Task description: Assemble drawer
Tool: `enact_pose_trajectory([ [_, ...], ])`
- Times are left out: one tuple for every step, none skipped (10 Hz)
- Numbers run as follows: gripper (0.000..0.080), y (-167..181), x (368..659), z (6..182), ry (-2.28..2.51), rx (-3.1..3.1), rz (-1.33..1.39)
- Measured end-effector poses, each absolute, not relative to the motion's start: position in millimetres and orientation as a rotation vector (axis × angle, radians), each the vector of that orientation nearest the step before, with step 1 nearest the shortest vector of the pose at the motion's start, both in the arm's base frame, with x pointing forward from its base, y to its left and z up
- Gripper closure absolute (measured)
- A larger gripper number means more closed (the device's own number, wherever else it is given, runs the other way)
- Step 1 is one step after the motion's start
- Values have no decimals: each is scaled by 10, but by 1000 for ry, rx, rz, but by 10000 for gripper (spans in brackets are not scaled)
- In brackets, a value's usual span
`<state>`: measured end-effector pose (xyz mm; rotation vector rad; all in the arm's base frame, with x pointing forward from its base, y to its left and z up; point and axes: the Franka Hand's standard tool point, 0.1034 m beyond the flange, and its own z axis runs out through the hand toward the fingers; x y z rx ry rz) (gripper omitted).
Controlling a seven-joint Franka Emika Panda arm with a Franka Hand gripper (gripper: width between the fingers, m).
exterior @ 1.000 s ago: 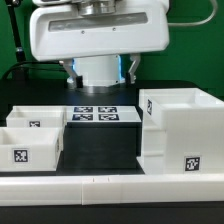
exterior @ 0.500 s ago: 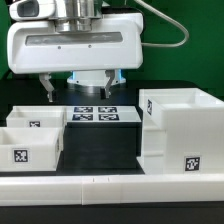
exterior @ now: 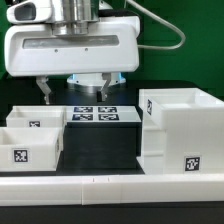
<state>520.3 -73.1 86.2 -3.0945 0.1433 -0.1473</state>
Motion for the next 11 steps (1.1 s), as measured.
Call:
enact_pose_trajectory([
  [150,-841,5174,768,134,-3102,-118],
  [150,-928,5149,670,123,-3098,-66],
  [150,-944,5159,618,123,-3103,-68],
  [150,-952,5147,568,112,-3108,-66],
  [150,-1000,5130,495,86,-3117,-68],
  [150,-1017,5126,437,79,-3125,-74],
  [150,-990,5122,418,72,-3125,-69],
  [150,-993,5122,420,72,-3125,-70],
  [150,-993,5121,419,73,-3125,-69],
  [150,-993,5121,418,73,-3125,-69],
  [150,-994,5121,418,73,-3125,-69],
])
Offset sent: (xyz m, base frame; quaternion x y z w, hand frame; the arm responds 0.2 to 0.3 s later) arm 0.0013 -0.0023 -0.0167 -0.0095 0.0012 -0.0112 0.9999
